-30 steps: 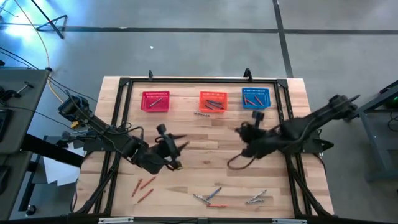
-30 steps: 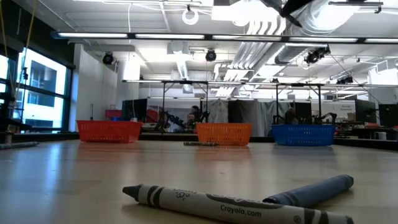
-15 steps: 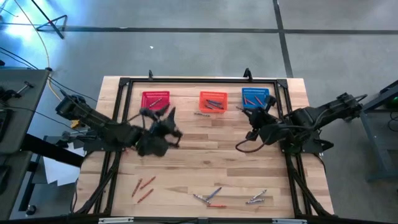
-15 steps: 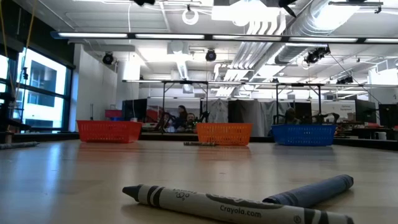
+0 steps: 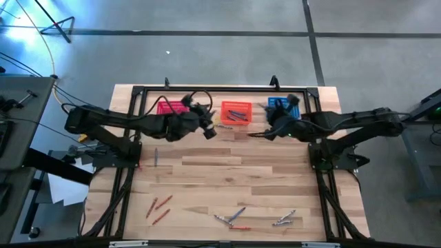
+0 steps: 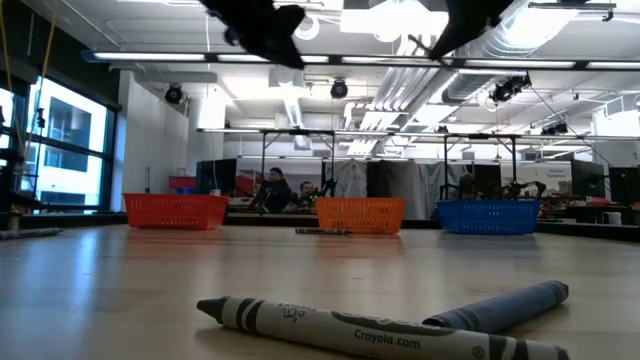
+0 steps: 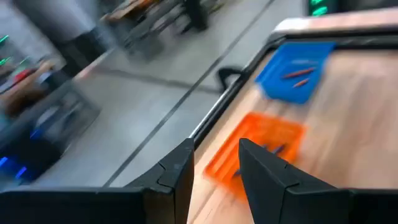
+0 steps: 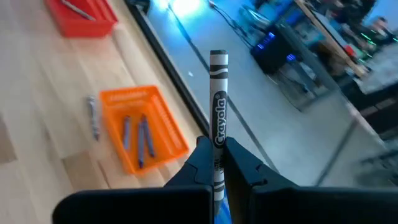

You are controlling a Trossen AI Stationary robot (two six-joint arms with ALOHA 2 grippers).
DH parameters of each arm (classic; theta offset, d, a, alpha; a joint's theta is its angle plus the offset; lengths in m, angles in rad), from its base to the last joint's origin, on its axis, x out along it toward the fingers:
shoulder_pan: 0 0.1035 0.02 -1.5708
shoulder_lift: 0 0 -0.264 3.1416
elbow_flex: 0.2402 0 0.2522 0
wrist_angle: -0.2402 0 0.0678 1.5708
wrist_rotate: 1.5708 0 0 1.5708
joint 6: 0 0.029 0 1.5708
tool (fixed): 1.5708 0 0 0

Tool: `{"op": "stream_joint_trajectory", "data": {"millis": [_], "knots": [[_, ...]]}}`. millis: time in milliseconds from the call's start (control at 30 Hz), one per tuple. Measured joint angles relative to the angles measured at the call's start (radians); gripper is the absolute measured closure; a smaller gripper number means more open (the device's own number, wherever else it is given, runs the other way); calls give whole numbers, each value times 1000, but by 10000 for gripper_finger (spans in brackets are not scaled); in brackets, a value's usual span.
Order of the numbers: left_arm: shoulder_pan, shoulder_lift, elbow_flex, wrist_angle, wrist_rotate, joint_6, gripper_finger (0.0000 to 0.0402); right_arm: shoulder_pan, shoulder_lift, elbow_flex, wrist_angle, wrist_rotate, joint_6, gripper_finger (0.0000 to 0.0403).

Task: Sort crayons
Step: Put the gray crayon into the red bin

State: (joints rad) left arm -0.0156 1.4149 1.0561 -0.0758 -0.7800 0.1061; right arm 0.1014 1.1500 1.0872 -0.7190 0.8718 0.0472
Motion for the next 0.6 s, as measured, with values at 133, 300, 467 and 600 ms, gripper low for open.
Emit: {"op": "stream_joint_trajectory", "data": {"millis": [133, 300, 467, 600], "knots": [[-5, 23, 0, 174, 138, 138, 286, -26, 0, -81, 215, -92, -143, 402], [-49, 19, 0, 292, 250, 201, 286, -32, -14, -108, 411, -142, -274, 402], [-95, 13, 0, 493, 412, 335, 286, -41, -63, -108, 663, -268, -426, 402], [-132, 13, 0, 654, 494, 456, 286, -69, -111, -107, 792, -484, -448, 402]]}}
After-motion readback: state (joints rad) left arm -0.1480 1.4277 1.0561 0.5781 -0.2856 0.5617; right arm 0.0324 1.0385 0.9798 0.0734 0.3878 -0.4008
